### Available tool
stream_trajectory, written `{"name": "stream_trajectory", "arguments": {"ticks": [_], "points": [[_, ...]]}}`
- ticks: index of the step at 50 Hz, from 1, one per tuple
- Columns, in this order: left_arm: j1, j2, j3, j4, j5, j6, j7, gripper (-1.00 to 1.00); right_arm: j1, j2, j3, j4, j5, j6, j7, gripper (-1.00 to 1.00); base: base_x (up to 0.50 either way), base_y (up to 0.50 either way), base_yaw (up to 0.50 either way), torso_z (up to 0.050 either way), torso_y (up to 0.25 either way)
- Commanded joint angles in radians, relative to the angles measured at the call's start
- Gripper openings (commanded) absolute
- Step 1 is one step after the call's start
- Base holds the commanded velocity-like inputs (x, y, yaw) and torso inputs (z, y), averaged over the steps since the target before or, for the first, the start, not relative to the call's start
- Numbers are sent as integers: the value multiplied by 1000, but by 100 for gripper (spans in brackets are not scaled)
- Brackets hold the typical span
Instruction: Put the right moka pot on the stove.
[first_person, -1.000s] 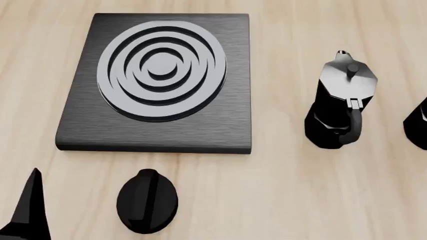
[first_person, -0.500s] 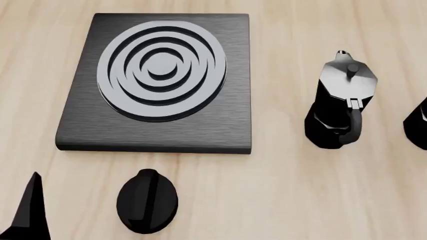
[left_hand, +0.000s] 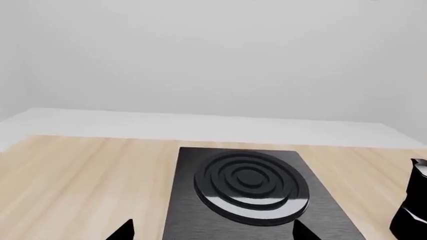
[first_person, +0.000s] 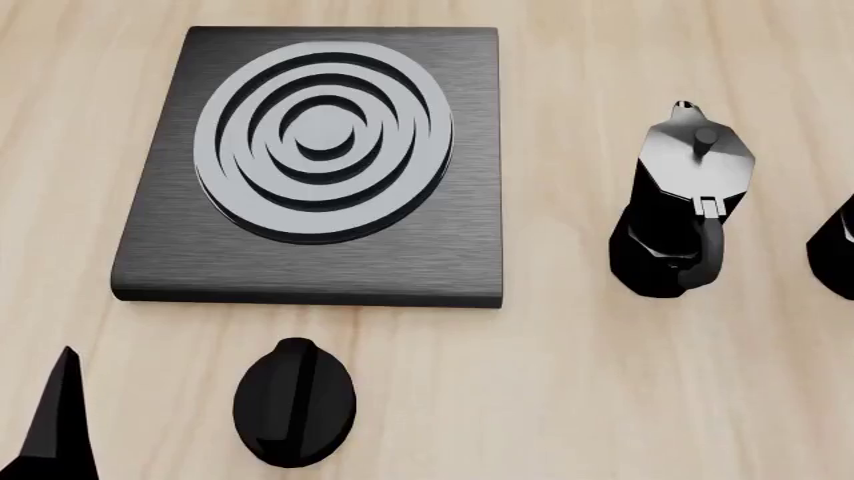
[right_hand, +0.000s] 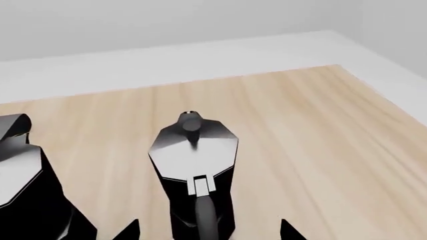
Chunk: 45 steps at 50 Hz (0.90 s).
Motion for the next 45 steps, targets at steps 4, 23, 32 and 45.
{"name": "stream_trajectory", "arguments": {"ticks": [4, 23, 32, 45], "points": [[2, -2, 1, -1, 4, 10, -3, 100, 69, -24, -63, 73, -43, -3, -23, 100, 0, 0, 0, 0, 0], [4, -5, 5, -4, 8, 22, -4, 100, 125, -57, -115, 171, -92, -28, -58, 100, 0, 0, 0, 0, 0], [3, -7, 6, -3, 8, 24, -7, 100, 154, -80, -143, 227, -120, -48, -79, 100, 0, 0, 0, 0, 0], [-3, -9, 10, -2, 6, 23, -11, 100, 182, -95, -160, 284, -143, -66, -96, 100, 0, 0, 0, 0, 0]]}}
